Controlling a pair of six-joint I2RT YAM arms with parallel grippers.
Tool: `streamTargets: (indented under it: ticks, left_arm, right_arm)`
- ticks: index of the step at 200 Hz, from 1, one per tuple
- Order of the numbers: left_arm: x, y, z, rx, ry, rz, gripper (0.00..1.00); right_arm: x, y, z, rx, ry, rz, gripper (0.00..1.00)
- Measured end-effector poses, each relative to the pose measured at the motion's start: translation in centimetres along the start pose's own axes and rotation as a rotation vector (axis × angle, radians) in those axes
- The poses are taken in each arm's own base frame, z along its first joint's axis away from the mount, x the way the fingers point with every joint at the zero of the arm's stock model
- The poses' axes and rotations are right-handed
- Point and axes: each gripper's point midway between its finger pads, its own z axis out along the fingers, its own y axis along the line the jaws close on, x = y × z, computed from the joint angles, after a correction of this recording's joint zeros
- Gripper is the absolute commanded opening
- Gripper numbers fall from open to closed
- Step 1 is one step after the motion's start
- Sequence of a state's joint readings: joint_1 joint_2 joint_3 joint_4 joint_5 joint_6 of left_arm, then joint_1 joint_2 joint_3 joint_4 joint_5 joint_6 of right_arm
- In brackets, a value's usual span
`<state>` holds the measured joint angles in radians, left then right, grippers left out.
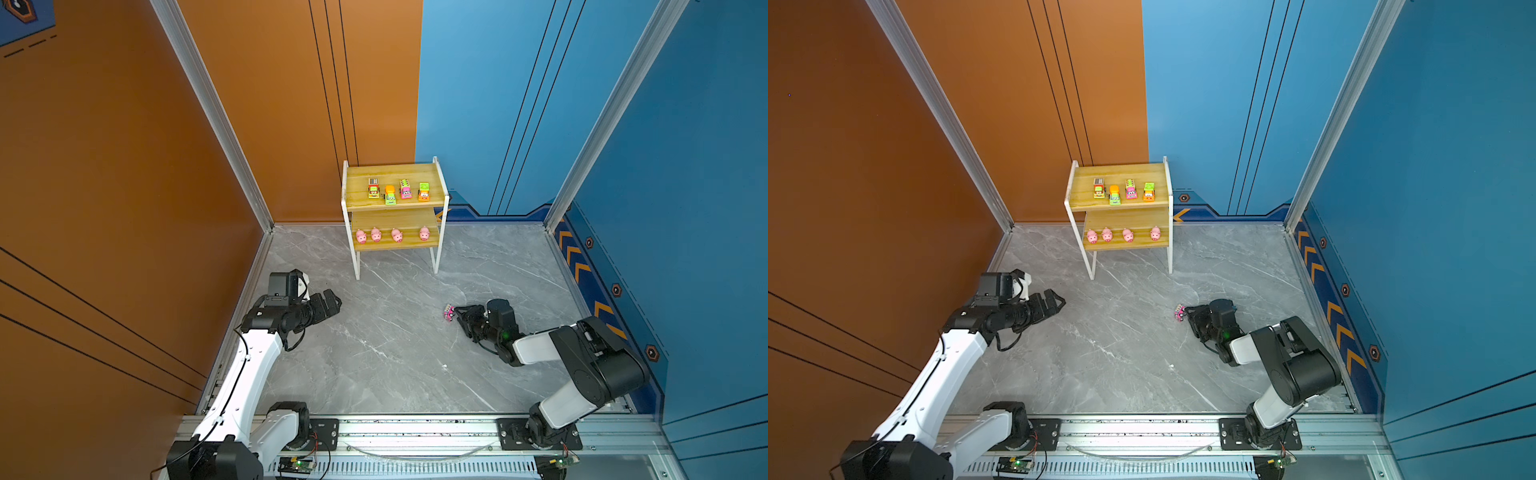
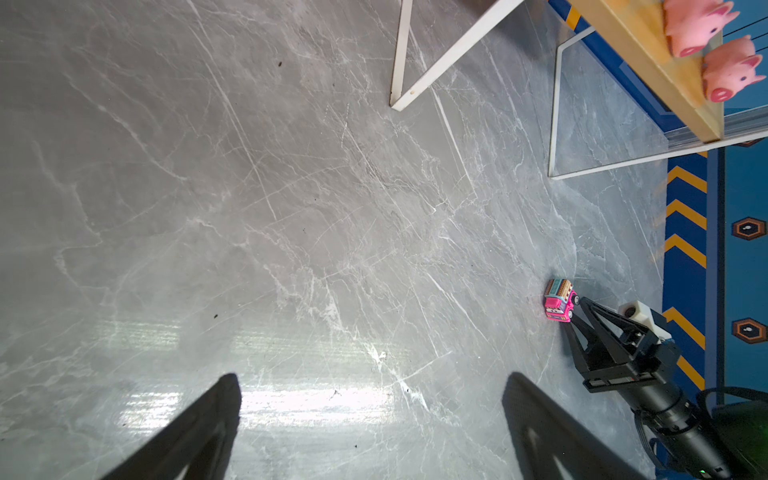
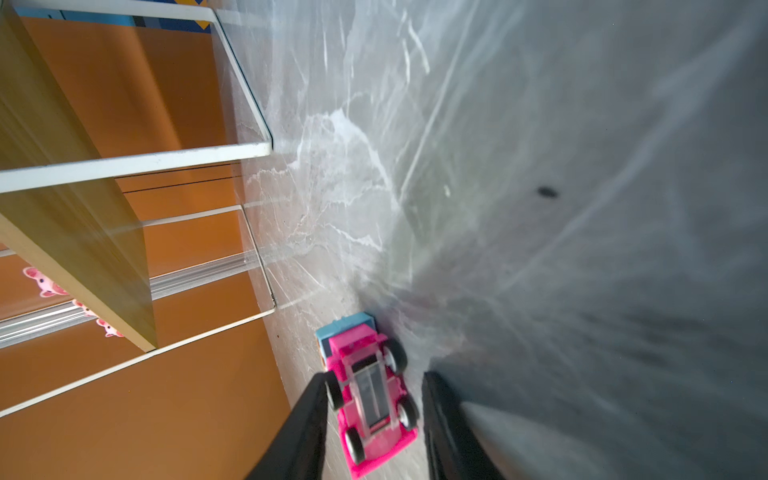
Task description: Place and organize the plastic toys onto the shelf
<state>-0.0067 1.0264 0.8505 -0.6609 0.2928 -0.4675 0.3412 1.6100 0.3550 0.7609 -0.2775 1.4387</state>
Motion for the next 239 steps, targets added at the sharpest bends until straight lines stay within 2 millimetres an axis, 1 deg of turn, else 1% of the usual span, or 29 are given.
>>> streamTargets:
  ticks: [25,47,58,76,87,103,117,134,153,167,206,239]
  left_arm:
    - [0.0,0.0,0.0,0.0,0.0,0.0,0.99]
    - [0.0,0.0,0.0,0.0,0.0,0.0,0.99]
    - [0.0,0.0,0.0,0.0,0.0,0.0,0.99]
    - [0.0,0.0,0.0,0.0,0.001,0.0,0.99]
    - [0.0,0.0,0.0,0.0,0.001,0.0,0.99]
    - [0.0,0.0,0.1,-0.001,0.002,-0.001,0.99]
    - [0.0,0.0,0.1,-0.001,0.002,-0.001,0.99]
    - [0.0,0.0,0.0,0.0,0.001,0.0,0.99]
    - [0.0,0.0,0.0,0.0,0.002,0.0,0.99]
    - [0.0,0.0,0.0,0.001,-0.001,0.001,0.99]
    - [0.0,-0.3,-0.5,0.012,-0.022,0.008,0.99]
    - [-0.3,-0.5,-1.0,0.022,-0.042,0.015,0.99]
  right_arm:
    - [0.0,-0.1,-0.2,0.005,-0.003,-0.02,0.4]
    - [-0.5,-0.2,-1.2,0.071,-0.032,-0.098,0.43]
    - [-0.9,0.3,-1.8,0.102,-0.055,-0.162,0.45]
    - [-1.7,2.1,-2.6,0.156,-0.097,-0.283,0.5]
    - [-1.8,3.2,-3.0,0.189,-0.119,-0.361,0.53]
    - [-1.1,4.3,-3.3,0.239,-0.132,-0.467,0.6]
    - [-0.1,4.4,-3.5,0.292,-0.133,-0.548,0.67]
    - [1.2,4.3,-3.6,0.365,-0.131,-0.643,0.7]
    - [2.3,4.3,-3.2,0.436,-0.131,-0.719,0.7]
    - [2.7,4.1,-2.6,0.479,-0.136,-0.749,0.7]
    - [2.5,2.4,-0.6,0.617,-0.153,-0.78,0.66]
    - [2.1,1.5,0.9,0.687,-0.167,-0.773,0.6]
